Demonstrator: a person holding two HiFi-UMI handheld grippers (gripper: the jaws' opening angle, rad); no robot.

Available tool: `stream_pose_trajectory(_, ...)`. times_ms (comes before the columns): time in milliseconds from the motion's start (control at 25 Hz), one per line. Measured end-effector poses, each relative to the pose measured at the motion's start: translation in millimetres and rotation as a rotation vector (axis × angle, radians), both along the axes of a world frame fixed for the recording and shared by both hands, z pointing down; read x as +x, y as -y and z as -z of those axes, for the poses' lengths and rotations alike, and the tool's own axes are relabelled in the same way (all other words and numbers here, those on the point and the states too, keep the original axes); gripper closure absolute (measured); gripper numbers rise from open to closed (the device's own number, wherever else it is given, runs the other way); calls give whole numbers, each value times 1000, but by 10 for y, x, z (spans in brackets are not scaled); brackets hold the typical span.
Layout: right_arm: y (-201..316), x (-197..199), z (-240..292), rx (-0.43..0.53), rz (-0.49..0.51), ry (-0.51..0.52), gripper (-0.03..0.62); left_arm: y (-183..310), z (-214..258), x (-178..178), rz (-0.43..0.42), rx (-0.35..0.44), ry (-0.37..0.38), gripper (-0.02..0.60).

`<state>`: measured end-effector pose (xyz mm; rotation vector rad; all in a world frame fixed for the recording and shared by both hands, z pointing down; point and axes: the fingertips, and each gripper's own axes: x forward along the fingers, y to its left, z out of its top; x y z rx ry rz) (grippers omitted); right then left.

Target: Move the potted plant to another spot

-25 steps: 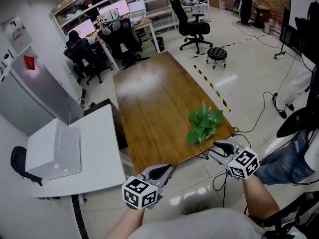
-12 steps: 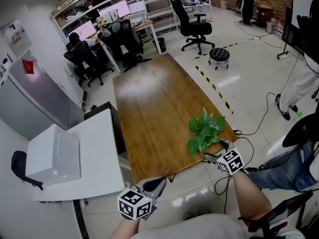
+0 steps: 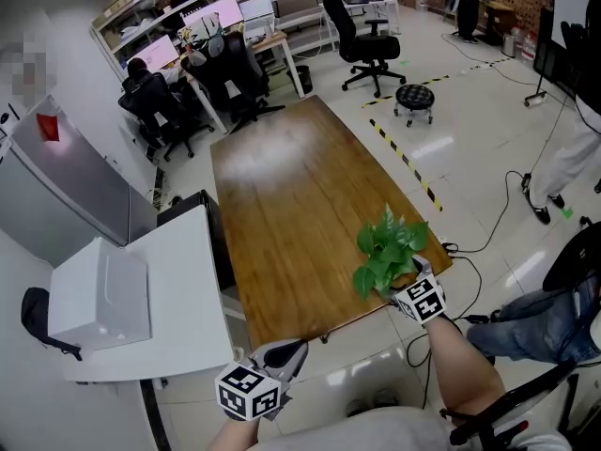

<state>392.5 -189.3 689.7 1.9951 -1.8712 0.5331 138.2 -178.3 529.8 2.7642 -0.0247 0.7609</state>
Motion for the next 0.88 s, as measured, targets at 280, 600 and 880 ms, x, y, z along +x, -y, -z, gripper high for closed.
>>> stream_pose_trajectory(280,120,57,-56,-3,-11,-6,120,39,-21,21,5,5,5,586)
stream_pose_trajectory(600,118,59,-73,-26,-22,-43,155,93,-7,-24,20,8,2,586)
stream_pose_trajectory(880,133,76,-56,-31,-32,-41,152,117,28,-45,25,10,1,586)
